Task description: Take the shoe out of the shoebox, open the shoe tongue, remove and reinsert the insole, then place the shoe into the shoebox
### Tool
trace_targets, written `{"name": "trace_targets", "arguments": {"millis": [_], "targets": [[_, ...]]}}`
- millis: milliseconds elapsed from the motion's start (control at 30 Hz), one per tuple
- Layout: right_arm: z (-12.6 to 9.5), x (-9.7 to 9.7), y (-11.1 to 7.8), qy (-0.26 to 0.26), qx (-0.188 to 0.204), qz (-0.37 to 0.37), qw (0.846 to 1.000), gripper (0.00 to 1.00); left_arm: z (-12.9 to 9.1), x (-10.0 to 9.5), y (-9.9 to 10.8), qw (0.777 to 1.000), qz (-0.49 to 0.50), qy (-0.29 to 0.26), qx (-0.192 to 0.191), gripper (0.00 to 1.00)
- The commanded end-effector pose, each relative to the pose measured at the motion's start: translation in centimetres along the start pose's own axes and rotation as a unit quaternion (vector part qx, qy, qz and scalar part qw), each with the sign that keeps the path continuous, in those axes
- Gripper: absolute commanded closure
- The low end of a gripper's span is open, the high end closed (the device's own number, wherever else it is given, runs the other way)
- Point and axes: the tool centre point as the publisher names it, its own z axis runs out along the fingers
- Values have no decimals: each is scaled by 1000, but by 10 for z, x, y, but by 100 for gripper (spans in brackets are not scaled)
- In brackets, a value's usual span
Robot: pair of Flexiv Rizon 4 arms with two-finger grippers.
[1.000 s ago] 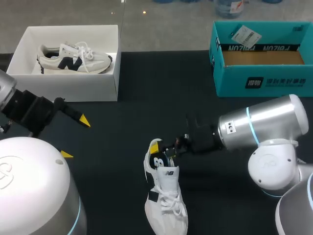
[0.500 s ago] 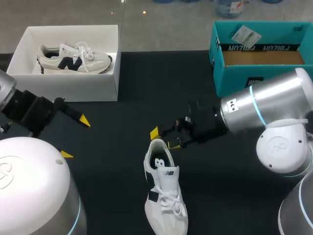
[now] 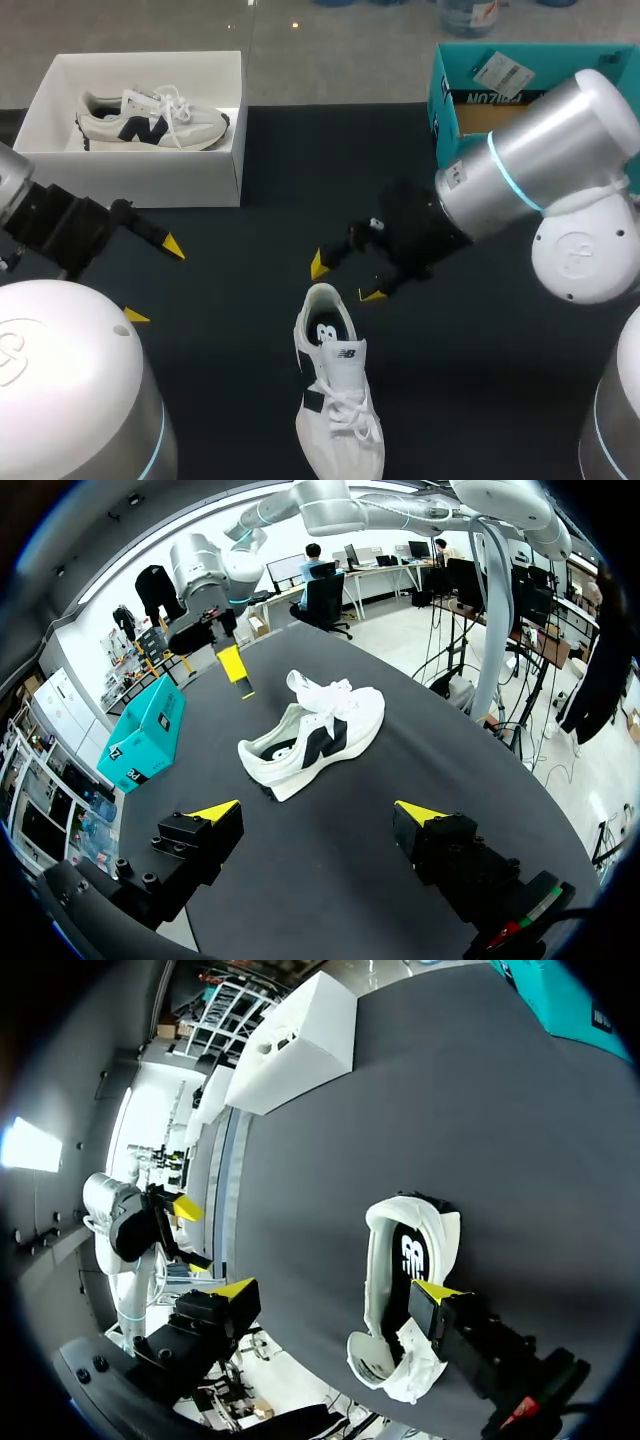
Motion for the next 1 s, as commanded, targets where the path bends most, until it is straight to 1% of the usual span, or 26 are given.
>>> {"name": "trace_targets", "arguments": {"millis": [33, 233, 300, 333, 400, 433, 500, 633, 667, 733, 767, 833, 900, 1000], "targets": [[3, 4, 0, -93, -2, 1, 996, 0, 0, 0, 1, 1000, 0, 2, -1, 0], [3, 4, 0, -93, -2, 1, 996, 0, 0, 0, 1, 1000, 0, 2, -1, 0], [5, 8, -1, -129, 5, 7, 992, 0, 0, 0, 1, 1000, 0, 2, -1, 0], [7, 10, -1, -145, 14, 17, 989, 0, 0, 0, 1, 1000, 0, 2, -1, 0], [11, 13, -3, -190, 25, 35, 981, 0, 0, 0, 1, 1000, 0, 2, -1, 0], [12, 13, -4, -205, 31, 40, 977, 0, 0, 0, 1, 1000, 0, 2, -1, 0], [16, 12, -5, -219, 34, 44, 974, 0, 0, 0, 1, 1000, 0, 2, -1, 0], [23, 9, -6, -261, 54, 47, 963, 0, 0, 0, 1, 1000, 0, 2, -1, 0], [26, 7, -6, -270, 60, 48, 960, 33, 0, 0, 1, 1000, 0, 2, -1, 0], [29, 1, -4, -281, 64, 49, 956, 85, 0, 0, 1, 1000, 0, 2, -1, 0], [30, -1, -4, -281, 64, 48, 956, 99, 0, 0, 1, 1000, 0, 2, -1, 0], [32, -5, -2, -296, 69, 46, 952, 100, 0, 0, 1, 1000, 0, 2, -1, 0], [36, -6, 0, -293, 65, 39, 953, 100, 0, 0, 1, 1000, 0, 2, -1, 0], [40, -11, 2, -303, 65, 40, 950, 100, 0, 0, 1, 1000, 0, 2, -1, 0]]}}
